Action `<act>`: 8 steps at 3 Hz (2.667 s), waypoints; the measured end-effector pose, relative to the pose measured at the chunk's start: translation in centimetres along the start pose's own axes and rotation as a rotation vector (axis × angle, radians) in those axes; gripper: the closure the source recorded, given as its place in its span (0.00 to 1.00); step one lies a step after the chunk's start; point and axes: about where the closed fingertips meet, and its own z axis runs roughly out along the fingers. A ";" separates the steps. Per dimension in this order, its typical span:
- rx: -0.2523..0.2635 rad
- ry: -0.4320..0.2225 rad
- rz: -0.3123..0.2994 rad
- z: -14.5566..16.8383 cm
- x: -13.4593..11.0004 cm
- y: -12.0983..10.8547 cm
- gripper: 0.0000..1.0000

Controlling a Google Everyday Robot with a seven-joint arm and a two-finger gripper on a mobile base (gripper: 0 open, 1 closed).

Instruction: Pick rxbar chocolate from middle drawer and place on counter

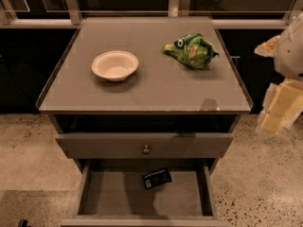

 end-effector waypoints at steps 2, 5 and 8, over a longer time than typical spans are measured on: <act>-0.053 -0.158 0.146 10.4 2.8 4.1 0.00; -0.027 -0.246 0.277 12.9 4.5 7.7 0.00; -0.171 -0.374 0.449 22.7 4.4 12.6 0.00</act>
Offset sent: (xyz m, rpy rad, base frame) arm -0.0089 0.0034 -0.1885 0.3206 0.0459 -0.1586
